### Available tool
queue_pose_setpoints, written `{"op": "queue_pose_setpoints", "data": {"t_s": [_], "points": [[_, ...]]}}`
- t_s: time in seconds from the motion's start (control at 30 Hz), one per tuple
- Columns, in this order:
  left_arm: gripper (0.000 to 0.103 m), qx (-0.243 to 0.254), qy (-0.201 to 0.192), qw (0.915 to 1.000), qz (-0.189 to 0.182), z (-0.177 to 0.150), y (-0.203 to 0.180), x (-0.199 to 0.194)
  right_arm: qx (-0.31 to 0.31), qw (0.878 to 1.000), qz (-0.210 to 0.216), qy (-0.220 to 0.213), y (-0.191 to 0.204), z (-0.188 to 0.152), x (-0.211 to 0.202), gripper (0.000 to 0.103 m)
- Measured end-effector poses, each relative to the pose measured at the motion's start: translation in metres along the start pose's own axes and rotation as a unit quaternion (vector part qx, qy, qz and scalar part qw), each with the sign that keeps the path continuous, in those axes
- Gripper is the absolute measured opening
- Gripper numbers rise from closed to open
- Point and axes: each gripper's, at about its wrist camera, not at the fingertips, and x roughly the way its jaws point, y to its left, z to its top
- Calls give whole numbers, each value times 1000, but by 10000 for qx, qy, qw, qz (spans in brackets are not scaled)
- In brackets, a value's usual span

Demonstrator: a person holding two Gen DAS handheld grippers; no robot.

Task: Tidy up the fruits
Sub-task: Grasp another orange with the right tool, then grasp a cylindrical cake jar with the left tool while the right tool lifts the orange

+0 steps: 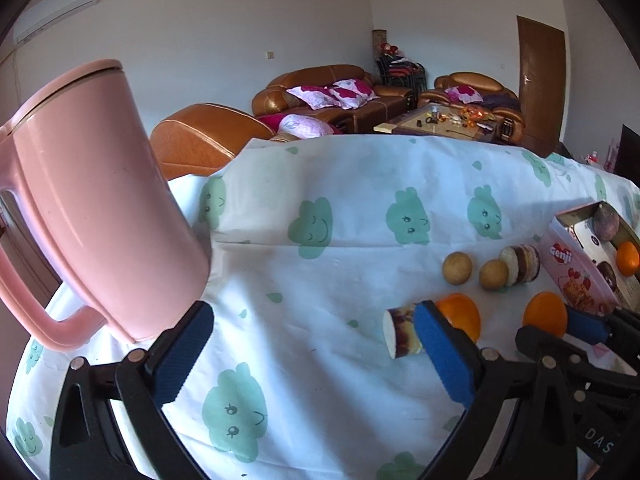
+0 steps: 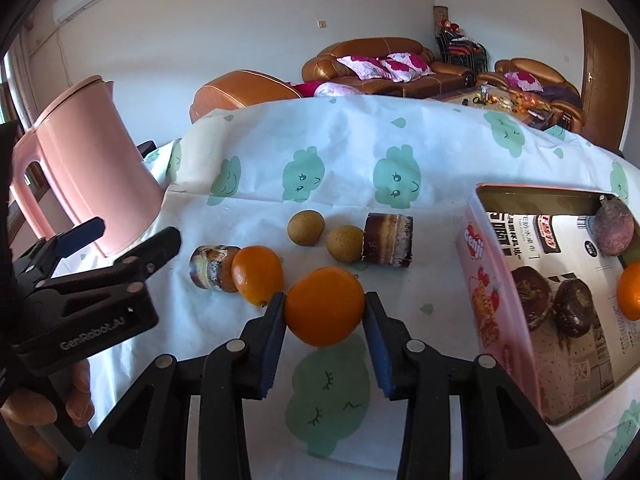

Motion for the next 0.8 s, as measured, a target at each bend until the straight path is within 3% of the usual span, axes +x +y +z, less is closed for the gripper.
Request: {"op": "queue_pose_setpoints", "data": {"t_s": [0.13,0.37,0.57,0.67,0.8], "points": [[97,293,148,9994,-107,-4,-13,4,-236,9996,31,-160,-2,-12,-24,41],[97,451,606,9971,-73,-9,-27,29,33,9998,192,-13,-14,-18,-26,41],[96,-128,809,9964,-216,1,-12,46,46,9997,217,-83,-12,-18,-30,41],[83,-222,928,9948,-355,3,-12,53,41,9997,240,-29,-11,-19,-28,41],[59,-315,926,9941,-471,2,-10,53,-3,9997,235,-13,-8,-19,-26,41]]}}
